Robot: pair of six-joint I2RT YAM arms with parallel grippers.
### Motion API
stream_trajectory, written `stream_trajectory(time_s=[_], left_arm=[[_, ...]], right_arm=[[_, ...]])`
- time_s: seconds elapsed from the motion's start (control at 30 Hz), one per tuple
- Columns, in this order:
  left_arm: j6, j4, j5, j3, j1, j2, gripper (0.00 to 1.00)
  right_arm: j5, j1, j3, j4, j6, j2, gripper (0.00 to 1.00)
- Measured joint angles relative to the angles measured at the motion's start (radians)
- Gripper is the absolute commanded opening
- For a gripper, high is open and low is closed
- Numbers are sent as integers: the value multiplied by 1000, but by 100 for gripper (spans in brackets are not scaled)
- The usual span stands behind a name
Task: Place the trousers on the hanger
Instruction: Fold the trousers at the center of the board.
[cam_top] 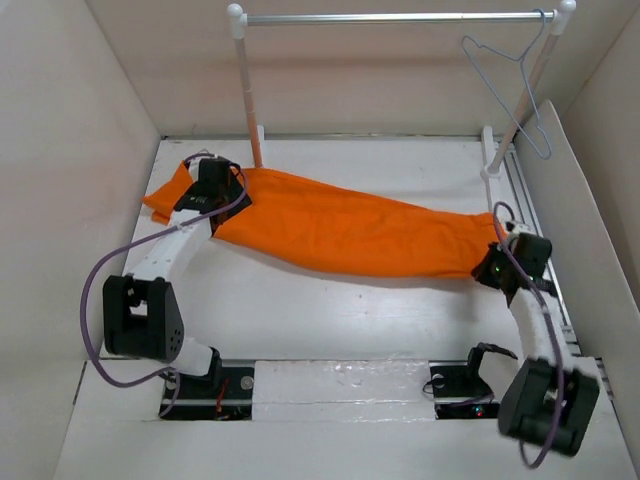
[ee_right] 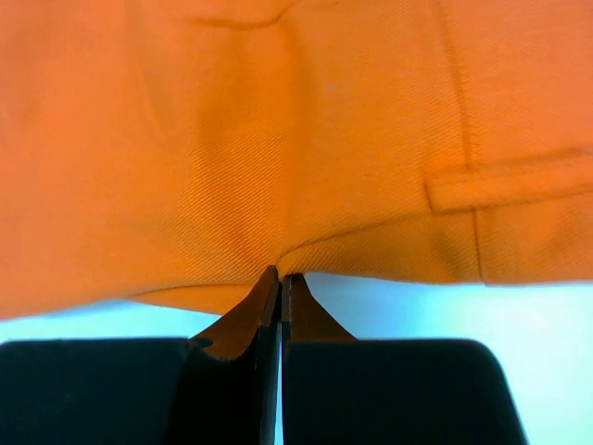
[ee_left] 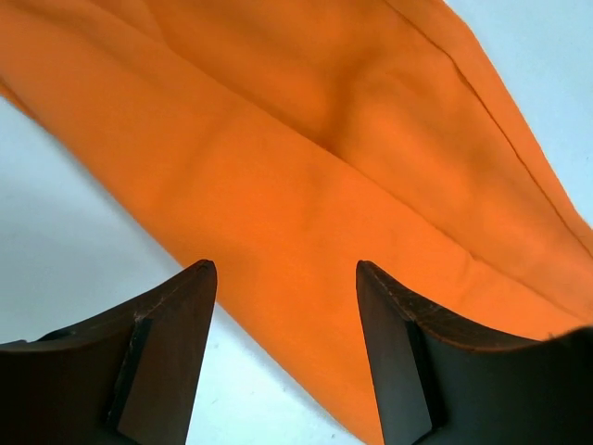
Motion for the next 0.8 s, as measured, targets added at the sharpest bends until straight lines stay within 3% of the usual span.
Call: stream_trajectory(time_s=[0.13, 0.17, 0.2, 0.23, 0.27, 0.33, 0.43, 0.53, 0.57, 0.63, 0.73, 0.8], left_arm=[[3, -27, -1, -66, 2, -108, 58], [3, -32, -2, -77, 2, -135, 58], [3, -36, -3, -80, 2, -146, 58], [3, -42, -3, -87, 2, -173, 58], [2, -46, -6, -87, 2, -184, 58], [3, -50, -24, -87, 2, -193, 58], [11, -63, -72, -87, 2, -193, 59], [21, -92, -130, -77, 14, -190, 58], [21, -100, -148, -72, 27, -188, 58], [19, -101, -167, -69, 78, -184, 59], [5, -98, -126, -69, 218, -162, 59], [-11, -98, -82, -61, 313, -127, 59]], right_arm=[[52, -210, -21, -263, -99, -298, 0], [78, -238, -3, -302, -121, -323, 7], [91, -259, 12, -321, -139, -325, 46], [98, -270, 23, -333, -154, -318, 46], [99, -278, 31, -341, -167, -304, 66], [97, -290, 63, -372, -198, -256, 72], [75, -291, 199, -419, -241, -150, 69], [39, -211, 346, -391, -268, -93, 42], [26, -164, 380, -368, -274, -87, 20], [0, -59, 409, -315, -277, -89, 4], [-56, 112, 409, -254, -278, -93, 1], [-83, 225, 402, -226, -284, -83, 11]])
